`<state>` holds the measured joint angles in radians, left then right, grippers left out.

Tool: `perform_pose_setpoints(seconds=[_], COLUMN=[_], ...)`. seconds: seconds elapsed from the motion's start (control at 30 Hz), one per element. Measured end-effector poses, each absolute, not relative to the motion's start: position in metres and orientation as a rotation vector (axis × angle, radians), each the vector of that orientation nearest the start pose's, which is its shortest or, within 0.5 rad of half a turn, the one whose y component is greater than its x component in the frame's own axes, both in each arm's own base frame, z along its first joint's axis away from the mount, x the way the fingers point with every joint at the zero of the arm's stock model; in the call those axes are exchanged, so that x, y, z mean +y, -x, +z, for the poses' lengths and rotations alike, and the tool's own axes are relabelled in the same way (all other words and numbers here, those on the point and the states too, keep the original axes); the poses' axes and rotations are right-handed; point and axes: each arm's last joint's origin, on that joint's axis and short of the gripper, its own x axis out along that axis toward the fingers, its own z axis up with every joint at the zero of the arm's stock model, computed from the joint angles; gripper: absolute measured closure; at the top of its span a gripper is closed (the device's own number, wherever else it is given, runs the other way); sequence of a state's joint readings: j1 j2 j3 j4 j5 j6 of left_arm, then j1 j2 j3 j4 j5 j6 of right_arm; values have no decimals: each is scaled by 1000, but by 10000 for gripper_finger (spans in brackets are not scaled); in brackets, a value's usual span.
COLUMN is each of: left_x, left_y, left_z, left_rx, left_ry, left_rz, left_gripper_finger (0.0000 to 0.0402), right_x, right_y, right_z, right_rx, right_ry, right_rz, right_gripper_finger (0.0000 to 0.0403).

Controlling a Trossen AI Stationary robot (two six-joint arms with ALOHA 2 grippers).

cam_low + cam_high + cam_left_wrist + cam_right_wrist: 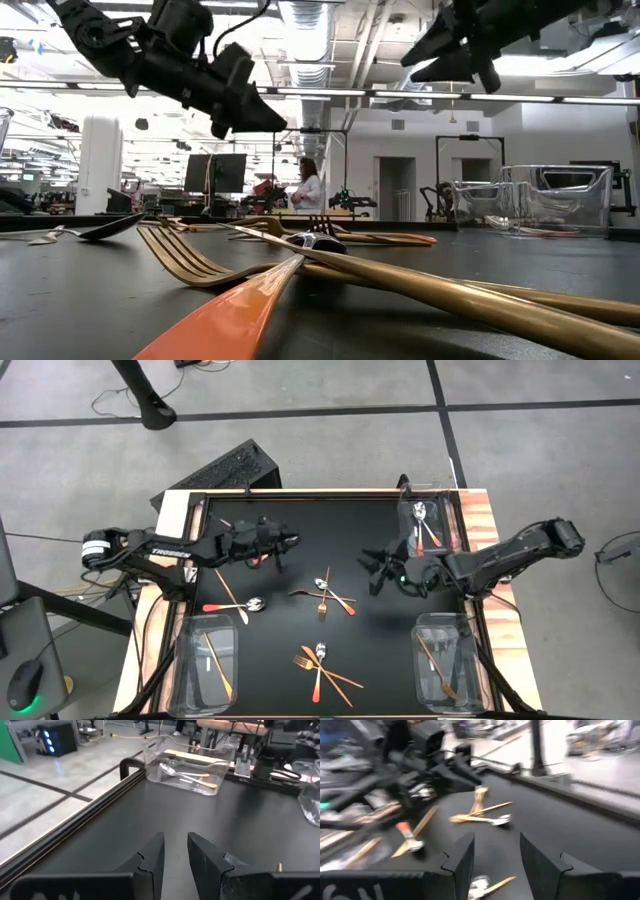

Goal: Sort silverware by color (type)
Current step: Put the gold fork into the bottom right transparent bin

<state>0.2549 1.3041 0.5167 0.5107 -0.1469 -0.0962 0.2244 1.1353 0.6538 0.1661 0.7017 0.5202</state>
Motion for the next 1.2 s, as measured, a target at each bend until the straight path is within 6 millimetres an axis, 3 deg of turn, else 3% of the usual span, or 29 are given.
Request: perform_pose_setpoints(seconds=[0.27,0.47,0.63,0.77,0.93,1.2], left_x=[8,-37,-67,-83,-100,-129], left_y=[-256,-247,-220,-193,-170,-155], left_z=[201,204,212,217,208,191], left_rx=[259,245,267,273,315,286], left_ry=[43,43,48,94,169,202], left_rz=[426,420,452,469,454,440], left_gripper_finger=[329,329,329,329,329,329], right_x=[81,103,125,134,138,151], right_y=[-255,-271,-283,-294,-314,-342], right_z=[240,232,226,208,182,179], right_rx=[126,158,143,180,226,366], right_ry=[-396,-399,-403,-477,-554,-521], right_rz=[-345,-306,-285,-301,-349,-383], right_gripper_finger=[223,223,223,223,223,223])
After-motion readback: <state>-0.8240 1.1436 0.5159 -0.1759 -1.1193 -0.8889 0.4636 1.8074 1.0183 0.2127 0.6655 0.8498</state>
